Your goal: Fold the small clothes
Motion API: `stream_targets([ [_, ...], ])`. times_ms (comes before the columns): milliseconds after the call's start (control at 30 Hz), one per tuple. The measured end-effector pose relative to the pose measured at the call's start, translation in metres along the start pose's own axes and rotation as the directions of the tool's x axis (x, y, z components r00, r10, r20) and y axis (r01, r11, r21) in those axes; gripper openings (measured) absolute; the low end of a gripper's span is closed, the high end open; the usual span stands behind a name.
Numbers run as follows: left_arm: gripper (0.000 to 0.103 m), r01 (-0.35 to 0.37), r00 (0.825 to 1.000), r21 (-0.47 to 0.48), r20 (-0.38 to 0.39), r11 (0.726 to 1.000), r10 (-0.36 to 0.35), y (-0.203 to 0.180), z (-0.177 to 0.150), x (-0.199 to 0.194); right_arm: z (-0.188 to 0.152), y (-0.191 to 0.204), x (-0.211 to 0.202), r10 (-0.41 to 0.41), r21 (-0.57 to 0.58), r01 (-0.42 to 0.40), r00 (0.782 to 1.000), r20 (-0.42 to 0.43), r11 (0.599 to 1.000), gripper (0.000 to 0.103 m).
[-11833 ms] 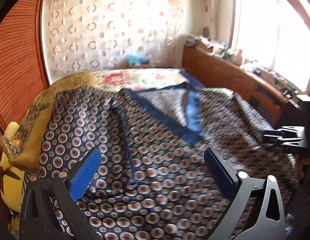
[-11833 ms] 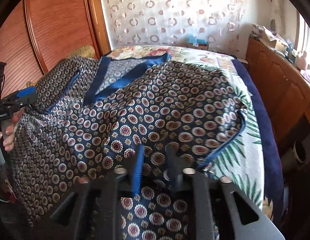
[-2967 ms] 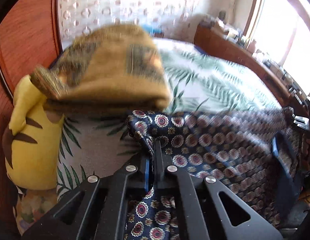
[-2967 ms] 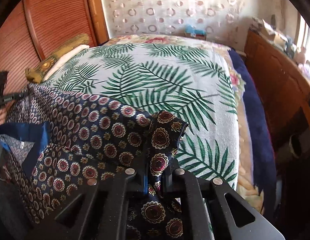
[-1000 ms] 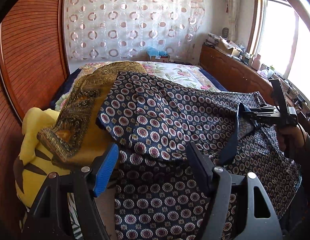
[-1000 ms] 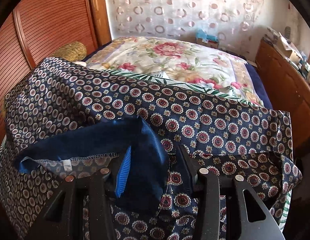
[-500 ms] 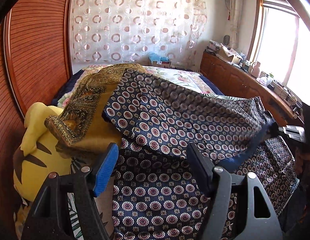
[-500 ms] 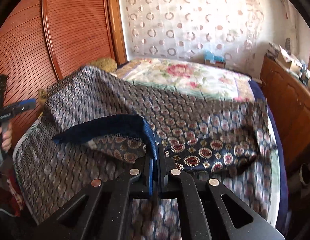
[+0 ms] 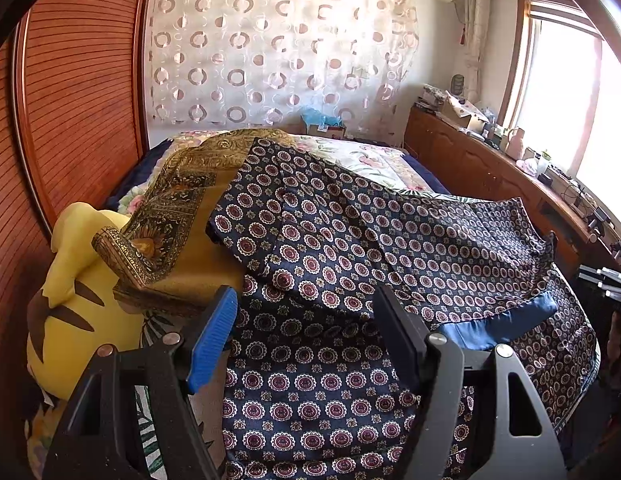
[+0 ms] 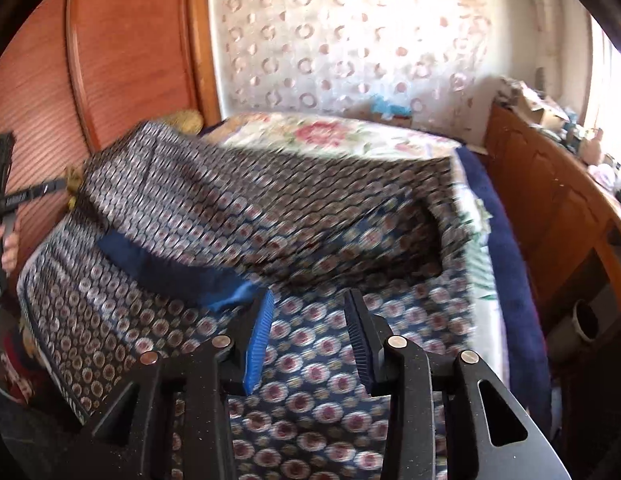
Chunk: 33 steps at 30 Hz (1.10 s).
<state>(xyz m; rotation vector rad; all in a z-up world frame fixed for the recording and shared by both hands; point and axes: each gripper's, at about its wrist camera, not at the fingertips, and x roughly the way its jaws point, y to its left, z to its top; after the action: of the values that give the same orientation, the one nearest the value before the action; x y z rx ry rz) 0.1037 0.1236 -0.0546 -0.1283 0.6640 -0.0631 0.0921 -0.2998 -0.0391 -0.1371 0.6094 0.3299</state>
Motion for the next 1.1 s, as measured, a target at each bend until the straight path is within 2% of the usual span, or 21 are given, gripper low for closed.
stream_targets([
  [100,0.071,-0.003,1.0,0.005,0.0,1.0,0.003,-0.004,0.0,0.0,0.011,-0.014,-0.008,-0.046,0.025,0.045,0.998,0.036,0.999,0.046],
  [333,0.071,-0.008,1.0,0.012,0.0,1.0,0.008,-0.005,0.002,0.004,0.045,-0.053,0.009,-0.148,0.143,0.137,0.987,0.066,0.98,0.046],
  [600,0.071,-0.02,1.0,0.011,-0.002,1.0,0.02,-0.002,-0.001,0.005,0.02,-0.075,0.052,-0.136,0.233,0.163,0.983,-0.127,0.959,0.046],
  [700,0.071,-0.025,1.0,0.006,-0.009,1.0,0.025,-0.001,-0.002,0.008,0.012,-0.08,0.053,-0.123,0.242,0.158,0.98,-0.155,0.957,0.046],
  [867,0.071,-0.054,0.999,0.015,0.0,0.998,0.054,0.002,0.0,0.012,0.014,-0.081,0.048,-0.132,0.221,0.164,0.98,-0.149,0.961,0.046],
  [900,0.071,-0.062,0.998,0.019,0.002,0.998,0.062,0.003,0.001,0.013,0.015,-0.079,0.047,-0.138,0.21,0.166,0.98,-0.142,0.964,0.043],
  [933,0.071,-0.07,0.998,0.025,0.006,0.997,0.07,0.005,0.002,0.014,0.014,-0.076,0.049,-0.143,0.197,0.168,0.98,-0.136,0.966,0.036],
  [1000,0.07,-0.085,0.996,0.032,0.009,0.996,0.084,0.011,0.006,0.016,0.011,-0.071,0.055,-0.155,0.169,0.177,0.978,-0.14,0.97,0.033],
  [1067,0.059,-0.093,0.996,0.033,0.0,0.995,0.093,0.018,0.011,0.019,0.007,-0.064,0.064,-0.15,0.157,0.172,0.978,-0.142,0.972,0.028],
  [1100,0.058,-0.095,0.995,0.033,-0.006,0.995,0.095,0.022,0.014,0.022,0.007,-0.064,0.063,-0.149,0.156,0.17,0.979,-0.138,0.973,0.027],
])
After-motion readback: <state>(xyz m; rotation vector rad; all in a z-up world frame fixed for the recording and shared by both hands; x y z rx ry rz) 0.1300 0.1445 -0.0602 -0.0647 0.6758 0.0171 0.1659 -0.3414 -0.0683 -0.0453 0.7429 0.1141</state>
